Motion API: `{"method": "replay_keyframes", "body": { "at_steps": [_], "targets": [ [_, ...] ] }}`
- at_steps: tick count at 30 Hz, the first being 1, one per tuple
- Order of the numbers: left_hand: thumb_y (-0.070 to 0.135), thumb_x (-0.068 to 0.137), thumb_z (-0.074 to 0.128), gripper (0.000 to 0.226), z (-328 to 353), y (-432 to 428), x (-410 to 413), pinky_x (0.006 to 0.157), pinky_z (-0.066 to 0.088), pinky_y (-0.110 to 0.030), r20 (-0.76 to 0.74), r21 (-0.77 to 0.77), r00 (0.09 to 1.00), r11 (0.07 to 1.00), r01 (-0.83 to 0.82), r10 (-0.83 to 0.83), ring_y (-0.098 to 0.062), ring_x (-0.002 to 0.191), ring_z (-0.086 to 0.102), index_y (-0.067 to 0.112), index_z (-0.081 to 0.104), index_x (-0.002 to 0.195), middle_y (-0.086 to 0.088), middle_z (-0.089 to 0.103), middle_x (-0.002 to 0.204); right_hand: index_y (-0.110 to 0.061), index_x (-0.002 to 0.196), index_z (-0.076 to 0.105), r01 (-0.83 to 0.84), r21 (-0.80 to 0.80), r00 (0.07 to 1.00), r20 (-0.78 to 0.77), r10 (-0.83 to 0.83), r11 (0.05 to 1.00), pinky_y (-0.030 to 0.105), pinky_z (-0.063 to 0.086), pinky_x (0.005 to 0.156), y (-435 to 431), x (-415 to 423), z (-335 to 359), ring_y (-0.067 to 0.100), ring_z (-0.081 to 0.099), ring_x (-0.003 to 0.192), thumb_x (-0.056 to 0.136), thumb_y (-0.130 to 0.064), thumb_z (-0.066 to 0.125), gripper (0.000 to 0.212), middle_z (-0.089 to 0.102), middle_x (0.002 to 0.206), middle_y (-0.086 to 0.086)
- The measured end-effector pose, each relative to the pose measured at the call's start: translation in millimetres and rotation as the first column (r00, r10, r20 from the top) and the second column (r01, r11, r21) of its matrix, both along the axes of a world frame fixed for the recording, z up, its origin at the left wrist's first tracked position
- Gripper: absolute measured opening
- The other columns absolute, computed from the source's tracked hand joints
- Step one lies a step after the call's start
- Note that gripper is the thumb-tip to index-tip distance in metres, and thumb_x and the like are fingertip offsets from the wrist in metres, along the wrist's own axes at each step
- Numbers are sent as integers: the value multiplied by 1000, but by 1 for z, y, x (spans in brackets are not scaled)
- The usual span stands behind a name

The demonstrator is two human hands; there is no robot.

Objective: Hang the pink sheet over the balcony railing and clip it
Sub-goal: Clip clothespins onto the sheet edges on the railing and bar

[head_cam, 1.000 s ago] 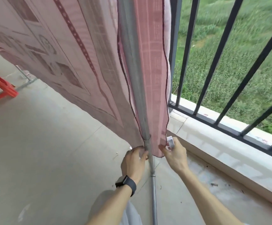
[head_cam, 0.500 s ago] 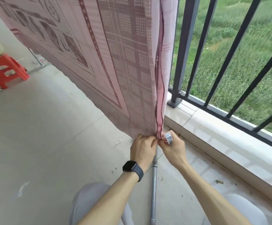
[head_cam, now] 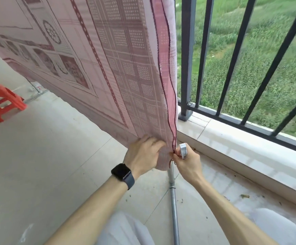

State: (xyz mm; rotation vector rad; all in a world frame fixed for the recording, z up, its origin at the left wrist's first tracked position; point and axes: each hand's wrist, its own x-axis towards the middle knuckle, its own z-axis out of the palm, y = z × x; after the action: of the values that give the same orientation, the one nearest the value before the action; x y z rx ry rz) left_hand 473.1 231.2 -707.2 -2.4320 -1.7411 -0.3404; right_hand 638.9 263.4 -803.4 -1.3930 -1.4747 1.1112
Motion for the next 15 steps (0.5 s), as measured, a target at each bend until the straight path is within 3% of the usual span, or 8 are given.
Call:
{"method": "replay_keyframes", "body": {
  "at_steps": [2,3,6,8,10,12,13,15],
  "targets": [
    [1,80,59,38,25,2,-2,76,47,-39,-256,279,951,929,242,-171,-24,96,53,22,66,110,-3,66,108,-28,75,52,-26,-23,999,24,27,999,20,42,59,1,1,0,10,53,62,84,-16,73,26,63,71,-4],
    [-1,87,49,40,40,6,-1,83,42,-38,-390,313,893,879,359,-226,-23,107,50,23,62,116,-3,62,119,-30,78,55,-37,-37,999,26,38,999,25,46,64,2,2,-1,13,57,67,84,-17,71,22,66,75,-5],
    [-12,86,10,69,87,22,15,110,24,-45,-754,131,603,840,527,-261,-23,137,32,17,48,136,-5,45,148,-24,83,59,-53,-62,998,16,54,997,39,51,71,5,4,1,19,61,73,83,-19,68,11,69,77,-3],
    [-14,75,-10,91,99,36,29,118,9,-50,-889,-22,372,836,549,-268,-26,141,34,15,56,131,-7,54,142,-22,76,53,-47,-52,998,37,49,998,39,49,70,6,6,4,17,55,68,84,-19,68,17,65,69,-5],
    [-21,79,6,79,101,37,37,118,13,-49,-895,-107,332,866,488,-298,-27,113,58,18,73,94,-3,74,97,-24,70,45,-28,-43,997,70,31,999,36,43,66,7,9,5,12,48,62,86,-17,67,29,56,63,-8],
    [-7,76,51,38,109,39,49,107,32,-43,-875,-150,356,883,444,-328,-22,72,59,22,69,59,5,63,56,-27,68,42,-24,-62,995,93,30,998,31,38,64,9,11,5,5,49,60,86,-18,68,33,55,61,-11],
    [1,67,65,26,106,47,52,95,39,-37,-857,-168,377,882,440,-352,-20,62,55,22,66,51,7,58,48,-27,67,43,-28,-82,994,98,36,996,29,38,63,9,11,6,3,50,61,85,-19,68,32,56,62,-11],
    [9,53,81,22,111,55,65,74,41,-28,-828,-213,417,899,383,-374,-16,54,52,21,63,46,9,55,44,-26,67,46,-38,-121,995,86,48,992,31,41,65,8,12,9,3,52,63,82,-18,68,28,58,64,-11]
  ]
}}
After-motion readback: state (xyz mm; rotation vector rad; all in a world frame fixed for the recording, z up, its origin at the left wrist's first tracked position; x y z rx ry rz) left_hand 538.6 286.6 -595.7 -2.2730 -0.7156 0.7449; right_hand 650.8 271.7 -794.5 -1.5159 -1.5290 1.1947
